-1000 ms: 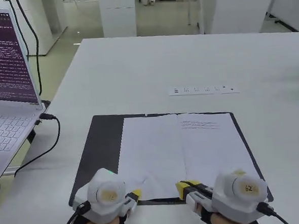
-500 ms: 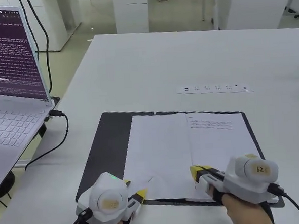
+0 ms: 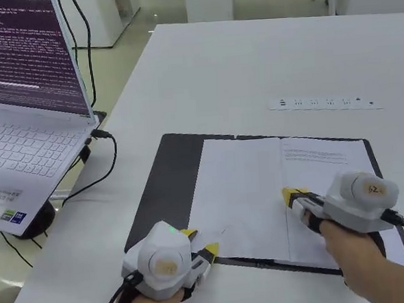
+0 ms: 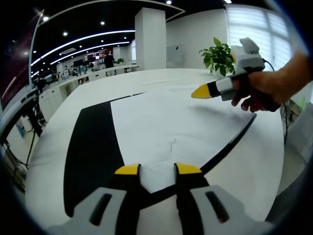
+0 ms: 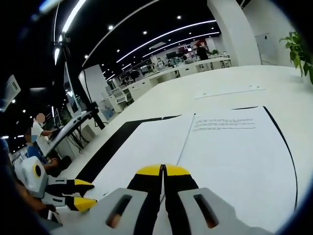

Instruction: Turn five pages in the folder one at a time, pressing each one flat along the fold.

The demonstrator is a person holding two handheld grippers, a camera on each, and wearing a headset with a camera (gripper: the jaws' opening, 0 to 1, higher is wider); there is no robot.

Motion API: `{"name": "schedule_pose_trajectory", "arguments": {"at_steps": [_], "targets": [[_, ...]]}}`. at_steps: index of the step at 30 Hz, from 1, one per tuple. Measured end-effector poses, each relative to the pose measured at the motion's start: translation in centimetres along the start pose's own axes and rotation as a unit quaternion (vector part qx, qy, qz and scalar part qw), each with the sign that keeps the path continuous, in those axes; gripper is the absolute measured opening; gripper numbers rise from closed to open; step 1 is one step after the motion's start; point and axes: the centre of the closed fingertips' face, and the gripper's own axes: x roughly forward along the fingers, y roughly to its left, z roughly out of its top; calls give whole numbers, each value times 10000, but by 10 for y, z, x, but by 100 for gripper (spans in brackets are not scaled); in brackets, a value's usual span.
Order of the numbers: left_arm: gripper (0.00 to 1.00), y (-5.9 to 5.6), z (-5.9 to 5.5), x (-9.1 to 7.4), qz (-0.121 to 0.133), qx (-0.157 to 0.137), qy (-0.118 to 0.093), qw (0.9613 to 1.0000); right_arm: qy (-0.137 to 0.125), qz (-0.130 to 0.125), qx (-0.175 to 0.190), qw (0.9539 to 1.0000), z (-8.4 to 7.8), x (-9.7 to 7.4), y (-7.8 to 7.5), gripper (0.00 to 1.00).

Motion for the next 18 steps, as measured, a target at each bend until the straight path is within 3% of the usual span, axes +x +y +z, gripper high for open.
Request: {"name": "schedule_pose_trajectory", "arguments": {"at_steps": [9,18], "targets": [[26,1,0,0,52,-53,-82,9999,79,76,-4,9999,4,26,-7,0],[26,2,-1,1,61,-119,-152,9998,26,-47,114,9999,15,47,-21,0]]}}
